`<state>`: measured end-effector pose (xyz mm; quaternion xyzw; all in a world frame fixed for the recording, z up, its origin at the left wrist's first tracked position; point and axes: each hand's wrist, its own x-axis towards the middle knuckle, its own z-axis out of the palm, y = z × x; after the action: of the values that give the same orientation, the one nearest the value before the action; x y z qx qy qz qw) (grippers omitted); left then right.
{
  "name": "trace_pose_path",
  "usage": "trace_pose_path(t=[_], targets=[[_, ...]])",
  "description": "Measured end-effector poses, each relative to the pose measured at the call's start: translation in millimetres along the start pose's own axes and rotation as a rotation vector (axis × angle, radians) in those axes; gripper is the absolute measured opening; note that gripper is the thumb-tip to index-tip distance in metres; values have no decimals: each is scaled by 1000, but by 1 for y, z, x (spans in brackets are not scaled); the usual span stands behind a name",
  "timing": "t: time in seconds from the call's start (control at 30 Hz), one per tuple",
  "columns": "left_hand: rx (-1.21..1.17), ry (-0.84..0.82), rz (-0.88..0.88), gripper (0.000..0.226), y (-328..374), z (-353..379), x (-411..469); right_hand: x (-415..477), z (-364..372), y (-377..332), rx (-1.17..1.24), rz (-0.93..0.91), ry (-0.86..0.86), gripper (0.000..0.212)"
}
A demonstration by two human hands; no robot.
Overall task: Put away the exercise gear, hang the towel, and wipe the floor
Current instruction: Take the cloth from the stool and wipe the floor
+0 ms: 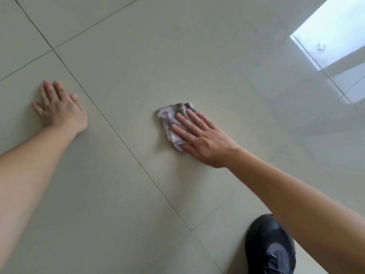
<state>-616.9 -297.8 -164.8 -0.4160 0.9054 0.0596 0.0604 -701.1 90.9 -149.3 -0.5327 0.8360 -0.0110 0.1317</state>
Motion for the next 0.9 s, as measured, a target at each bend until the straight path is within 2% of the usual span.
trace_pose_path(t=[0.1,0.17,0.2,0.27,0.33,0.43,0.5,0.57,0.6,0.63,0.7,0.8,0.87,0.9], targets=[[2,-10,1,61,28,-10,-17,-23,-16,81,75,590,23,65],[-44,-36,149,59,67,-12,-36,-43,-26,105,205,900,-39,65],[-63,-56,247,58,90,-12,-46,-49,-27,104,250,964,-42,64],[-92,-105,429,56,138,-12,-62,-55,-20,75,280,913,5,61],[-109,-161,526,58,183,-8,-77,-65,-3,26,226,704,47,60],[-100,-241,481,65,231,7,-100,-100,15,-45,171,312,-5,60],[-37,-217,429,67,243,18,-110,-126,21,-60,173,94,-69,62],[-5,-174,421,67,245,25,-112,-143,22,-35,146,-28,-66,59],[-1,-166,425,67,245,27,-112,-150,21,-12,130,2,-60,58],[4,-166,428,67,244,29,-112,-156,20,14,114,100,-46,57],[15,-179,428,68,244,32,-114,-169,14,71,104,433,-2,57],[15,-186,428,67,246,34,-117,-180,2,131,239,937,18,58],[21,-192,429,67,247,33,-117,-167,-3,129,350,1095,40,60],[24,-202,428,68,247,32,-117,-157,-1,116,362,1092,51,60]])
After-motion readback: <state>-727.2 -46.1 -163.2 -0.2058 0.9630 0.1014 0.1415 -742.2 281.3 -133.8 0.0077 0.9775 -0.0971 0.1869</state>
